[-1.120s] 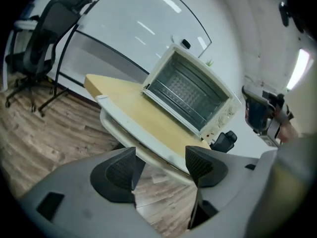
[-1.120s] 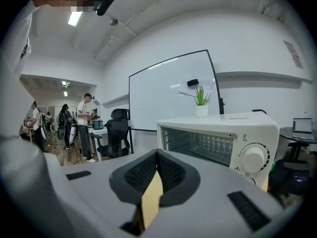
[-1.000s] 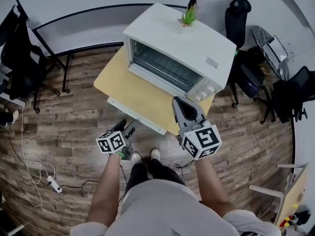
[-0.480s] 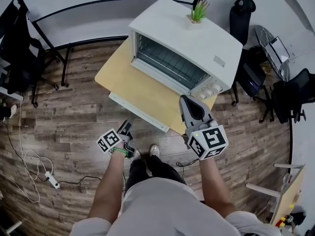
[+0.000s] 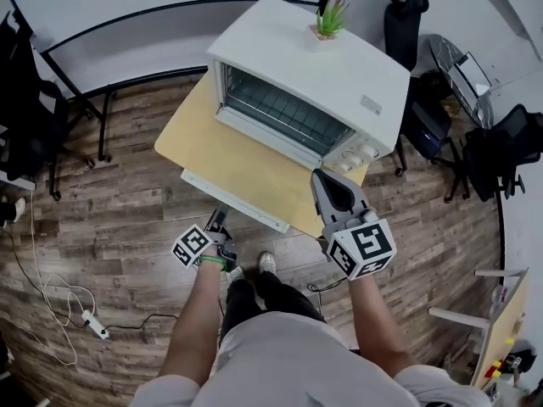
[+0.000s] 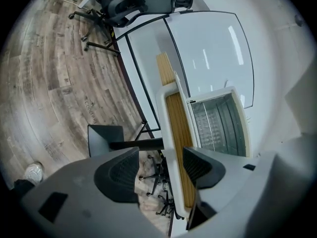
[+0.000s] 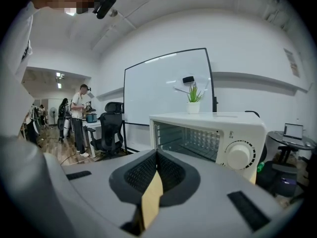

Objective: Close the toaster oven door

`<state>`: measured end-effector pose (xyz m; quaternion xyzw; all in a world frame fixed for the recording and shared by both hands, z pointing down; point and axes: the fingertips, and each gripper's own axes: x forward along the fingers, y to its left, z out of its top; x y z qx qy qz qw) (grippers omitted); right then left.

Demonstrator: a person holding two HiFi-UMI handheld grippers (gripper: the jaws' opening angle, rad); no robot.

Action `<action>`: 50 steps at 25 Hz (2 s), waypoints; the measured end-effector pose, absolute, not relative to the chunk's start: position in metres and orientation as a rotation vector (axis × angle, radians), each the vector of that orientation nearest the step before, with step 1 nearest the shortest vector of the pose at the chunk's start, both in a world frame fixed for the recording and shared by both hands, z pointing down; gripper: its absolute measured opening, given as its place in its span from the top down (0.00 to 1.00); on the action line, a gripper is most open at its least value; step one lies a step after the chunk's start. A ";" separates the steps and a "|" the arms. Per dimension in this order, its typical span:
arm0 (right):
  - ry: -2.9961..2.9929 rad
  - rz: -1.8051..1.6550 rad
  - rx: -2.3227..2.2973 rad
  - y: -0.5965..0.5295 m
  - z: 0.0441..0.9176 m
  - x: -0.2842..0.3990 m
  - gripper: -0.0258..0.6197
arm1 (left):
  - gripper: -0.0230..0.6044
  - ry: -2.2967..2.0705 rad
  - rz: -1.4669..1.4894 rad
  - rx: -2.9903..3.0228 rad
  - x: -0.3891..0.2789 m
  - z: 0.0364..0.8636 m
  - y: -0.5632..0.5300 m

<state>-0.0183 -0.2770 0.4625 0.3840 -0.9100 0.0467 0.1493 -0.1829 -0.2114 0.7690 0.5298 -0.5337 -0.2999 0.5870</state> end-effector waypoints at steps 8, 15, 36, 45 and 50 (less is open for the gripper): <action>-2.572 0.131 1.112 -0.280 0.469 -0.012 0.96 | 0.54 -1.173 -0.762 1.240 -0.177 0.776 -0.227; -2.555 0.134 1.138 -0.276 0.471 0.001 0.96 | 0.76 -1.133 -0.797 1.285 -0.167 0.767 -0.235; -2.682 0.135 1.140 -0.275 0.440 -0.012 0.96 | 0.84 -1.135 -0.798 1.352 -0.171 0.705 -0.229; -2.739 0.120 1.161 -0.280 0.418 -0.014 0.96 | 0.84 -1.117 -0.885 1.394 -0.175 0.666 -0.233; -2.767 0.102 1.165 -0.280 0.408 -0.016 0.96 | 0.83 -1.084 -0.943 1.447 -0.173 0.640 -0.239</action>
